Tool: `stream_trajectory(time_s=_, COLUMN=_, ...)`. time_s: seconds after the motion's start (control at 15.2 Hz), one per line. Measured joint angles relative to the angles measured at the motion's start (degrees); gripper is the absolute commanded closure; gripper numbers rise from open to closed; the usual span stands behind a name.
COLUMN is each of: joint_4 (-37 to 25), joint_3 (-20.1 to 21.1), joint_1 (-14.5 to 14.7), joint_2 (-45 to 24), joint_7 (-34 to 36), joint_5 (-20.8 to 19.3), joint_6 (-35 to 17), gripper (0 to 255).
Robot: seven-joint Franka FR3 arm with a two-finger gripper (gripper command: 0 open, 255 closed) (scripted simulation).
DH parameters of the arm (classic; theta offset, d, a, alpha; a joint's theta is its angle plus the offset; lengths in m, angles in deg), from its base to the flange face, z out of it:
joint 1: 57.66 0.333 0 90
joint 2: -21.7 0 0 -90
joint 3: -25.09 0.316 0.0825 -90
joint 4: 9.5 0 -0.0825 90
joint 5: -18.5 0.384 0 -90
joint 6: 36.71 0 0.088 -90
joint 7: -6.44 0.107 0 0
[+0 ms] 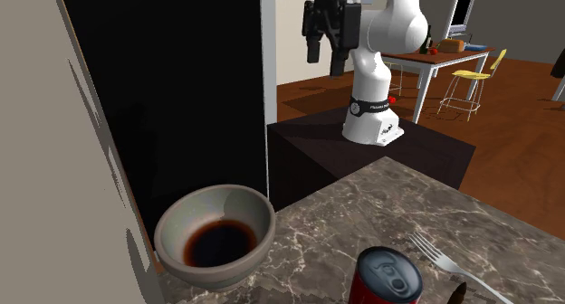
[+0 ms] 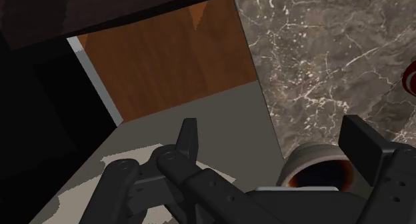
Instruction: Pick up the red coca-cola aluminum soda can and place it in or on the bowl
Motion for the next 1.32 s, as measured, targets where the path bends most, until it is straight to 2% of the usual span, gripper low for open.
stream_trajectory(time_s=0.26, joint_4=-2.76, joint_3=4.39, joint_1=-0.03, joint_2=-7.51, joint_7=5.91, joint_5=-0.32, joint_6=-5.11, gripper=0)
stream_trajectory(time_s=0.59, joint_4=-8.21, joint_3=9.33, joint_1=-0.21, joint_2=-17.48, joint_7=14.39, joint_5=-3.38, joint_6=-9.62, gripper=0)
stream_trajectory(time_s=0.92, joint_4=-15.93, joint_3=12.91, joint_1=0.69, joint_2=-29.8, joint_7=24.72, joint_5=-10.31, joint_6=-13.08, gripper=0)
stream_trajectory(time_s=1.32, joint_4=-27.15, joint_3=12.67, joint_1=5.47, joint_2=-44.42, joint_7=35.8, joint_5=-19.8, joint_6=-14.27, gripper=0)
